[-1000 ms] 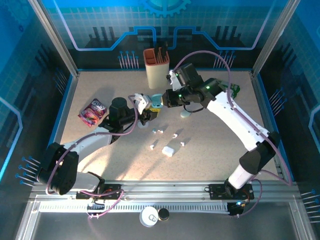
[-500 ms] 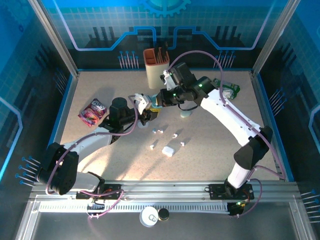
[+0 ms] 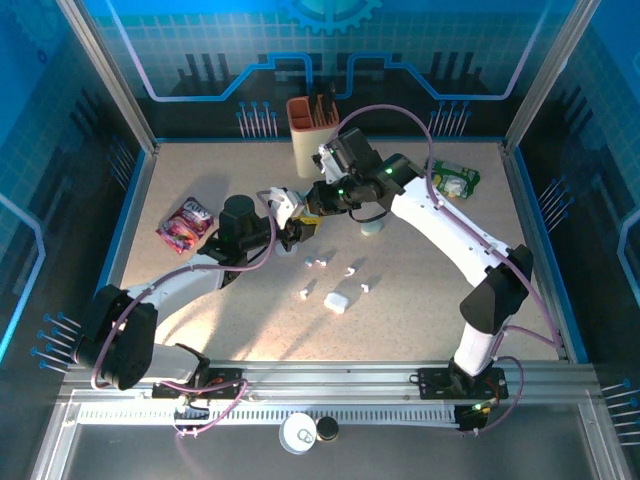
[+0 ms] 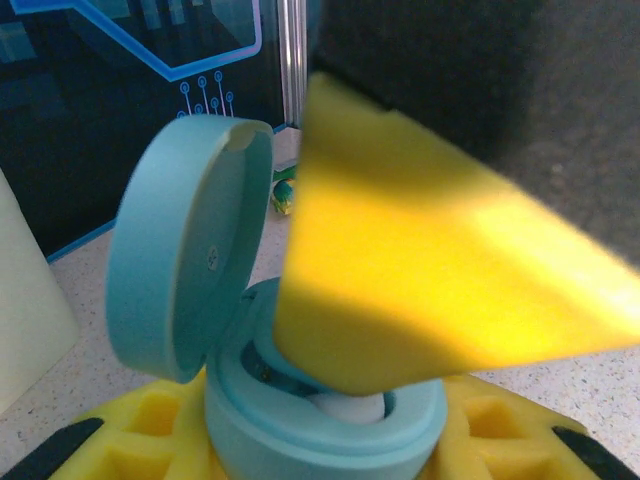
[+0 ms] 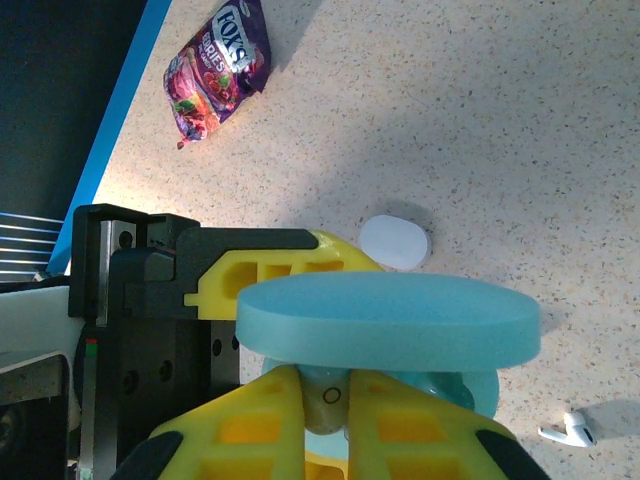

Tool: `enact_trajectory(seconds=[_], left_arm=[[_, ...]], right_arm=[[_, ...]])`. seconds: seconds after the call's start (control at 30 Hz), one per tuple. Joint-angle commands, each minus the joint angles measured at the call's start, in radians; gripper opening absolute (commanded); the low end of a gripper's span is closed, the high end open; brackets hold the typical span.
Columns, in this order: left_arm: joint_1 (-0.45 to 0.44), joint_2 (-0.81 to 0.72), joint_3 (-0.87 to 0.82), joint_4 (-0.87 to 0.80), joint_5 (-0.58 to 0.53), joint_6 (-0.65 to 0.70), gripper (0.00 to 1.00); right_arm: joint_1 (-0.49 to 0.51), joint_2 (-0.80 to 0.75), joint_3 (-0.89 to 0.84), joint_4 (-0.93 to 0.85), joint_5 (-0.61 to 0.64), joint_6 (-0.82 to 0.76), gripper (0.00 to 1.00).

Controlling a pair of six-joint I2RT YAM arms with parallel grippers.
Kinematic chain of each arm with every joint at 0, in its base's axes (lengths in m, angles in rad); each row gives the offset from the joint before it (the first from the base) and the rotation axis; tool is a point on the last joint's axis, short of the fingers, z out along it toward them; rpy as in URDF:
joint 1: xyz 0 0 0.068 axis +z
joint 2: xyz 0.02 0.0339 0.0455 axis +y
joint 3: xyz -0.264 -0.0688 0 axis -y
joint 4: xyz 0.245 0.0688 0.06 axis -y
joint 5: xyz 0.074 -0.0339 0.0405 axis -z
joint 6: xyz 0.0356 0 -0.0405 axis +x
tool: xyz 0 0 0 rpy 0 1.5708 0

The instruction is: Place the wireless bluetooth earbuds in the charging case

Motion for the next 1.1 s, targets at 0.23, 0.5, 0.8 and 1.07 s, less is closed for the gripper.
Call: enact_trajectory(seconds=[0.23, 0.5, 0.8, 1.07], left_arm=[[-0.001, -0.005, 0.005, 0.092, 0.001, -0.057, 0.34], [0.010, -0.005, -0.010, 0.108, -0.004, -0.086, 0.34], [0.058, -0.036, -0.047, 0.158, 0.019, -0.167, 0.34], [0.077, -0.133, -0.072, 0.105, 0.027, -0.167, 0.35]], right_arm=[[0.008, -0.023, 0.011, 0.002, -0.031, -0.007, 0.28], [-0.028, -0.177, -0.170, 0.113, -0.053, -0.001, 0.41], [-0.113, -0.373, -0.516, 0.302, -0.033, -0.004, 0.48], [-0.183, -0.240, -0.610, 0.400, -0.110, 0.144, 0.48]])
